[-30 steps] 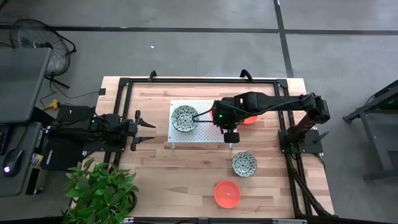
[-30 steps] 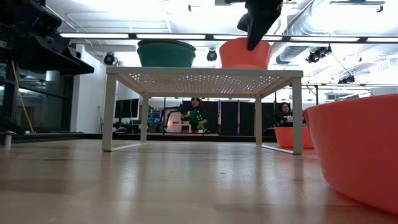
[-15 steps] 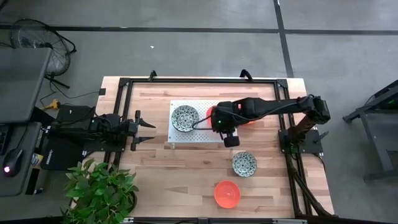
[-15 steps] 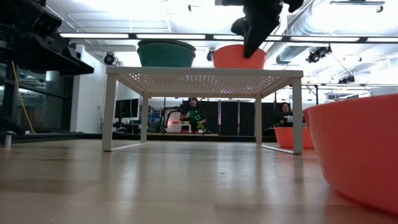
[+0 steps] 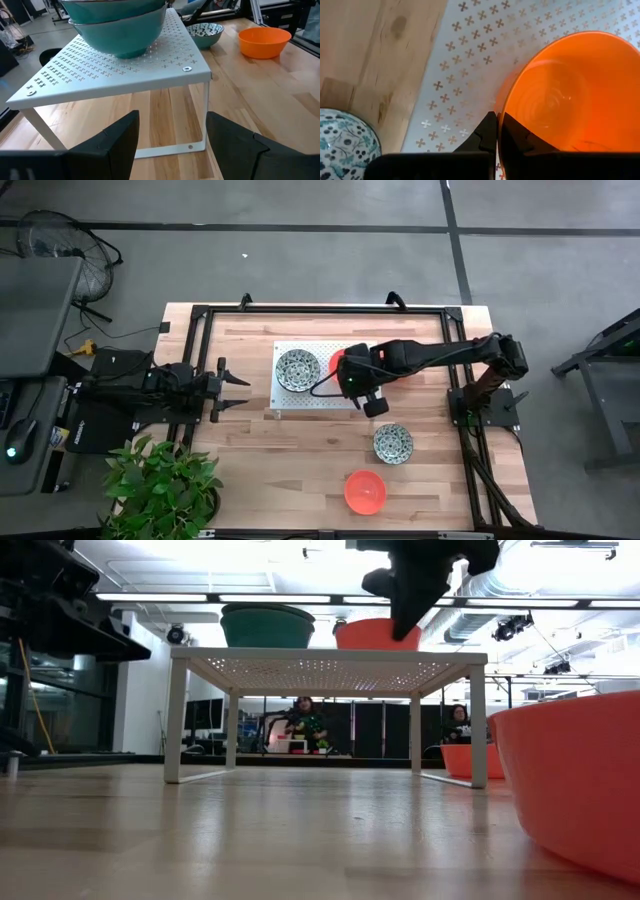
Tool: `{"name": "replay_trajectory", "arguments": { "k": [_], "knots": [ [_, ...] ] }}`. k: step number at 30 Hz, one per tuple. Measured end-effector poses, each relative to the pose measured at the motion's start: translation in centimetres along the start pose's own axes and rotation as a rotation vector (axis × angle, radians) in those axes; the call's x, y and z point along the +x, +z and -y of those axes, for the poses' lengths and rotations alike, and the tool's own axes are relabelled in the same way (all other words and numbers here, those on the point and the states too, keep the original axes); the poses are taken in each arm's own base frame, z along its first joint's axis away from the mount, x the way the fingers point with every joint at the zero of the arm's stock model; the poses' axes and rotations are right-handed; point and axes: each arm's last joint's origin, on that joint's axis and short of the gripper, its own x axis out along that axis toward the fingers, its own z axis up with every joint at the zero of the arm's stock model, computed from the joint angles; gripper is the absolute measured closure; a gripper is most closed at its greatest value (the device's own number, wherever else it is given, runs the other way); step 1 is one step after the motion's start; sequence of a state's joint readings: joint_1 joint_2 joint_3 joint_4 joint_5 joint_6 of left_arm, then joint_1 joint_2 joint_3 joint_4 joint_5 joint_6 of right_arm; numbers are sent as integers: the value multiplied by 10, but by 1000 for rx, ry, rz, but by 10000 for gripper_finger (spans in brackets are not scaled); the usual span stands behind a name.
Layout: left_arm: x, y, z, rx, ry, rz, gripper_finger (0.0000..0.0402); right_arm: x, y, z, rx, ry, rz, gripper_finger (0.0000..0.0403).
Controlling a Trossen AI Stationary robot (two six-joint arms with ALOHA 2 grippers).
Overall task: Pick & Place Mini bowls
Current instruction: Put the top left orange bowl on the shelf
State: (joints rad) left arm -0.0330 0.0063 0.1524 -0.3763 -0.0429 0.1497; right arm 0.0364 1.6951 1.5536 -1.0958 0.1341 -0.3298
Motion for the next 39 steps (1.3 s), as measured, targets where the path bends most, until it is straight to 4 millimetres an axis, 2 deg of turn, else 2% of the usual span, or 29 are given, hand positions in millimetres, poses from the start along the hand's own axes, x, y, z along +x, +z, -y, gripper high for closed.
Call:
{"name": "replay_trajectory", "arguments": {
  "k": [6, 31, 39],
  "knots": [
    [0, -2, 0, -9, 1, -20, 176, 5, 1, -1, -23, 8, -21, 403],
    [0, -3, 0, -17, -2, -27, 176, 5, -4, -1, -11, 47, -59, 401],
    [0, -3, 0, -17, -4, -27, 176, 5, -5, -1, -14, 60, -60, 371]
  ]
}}
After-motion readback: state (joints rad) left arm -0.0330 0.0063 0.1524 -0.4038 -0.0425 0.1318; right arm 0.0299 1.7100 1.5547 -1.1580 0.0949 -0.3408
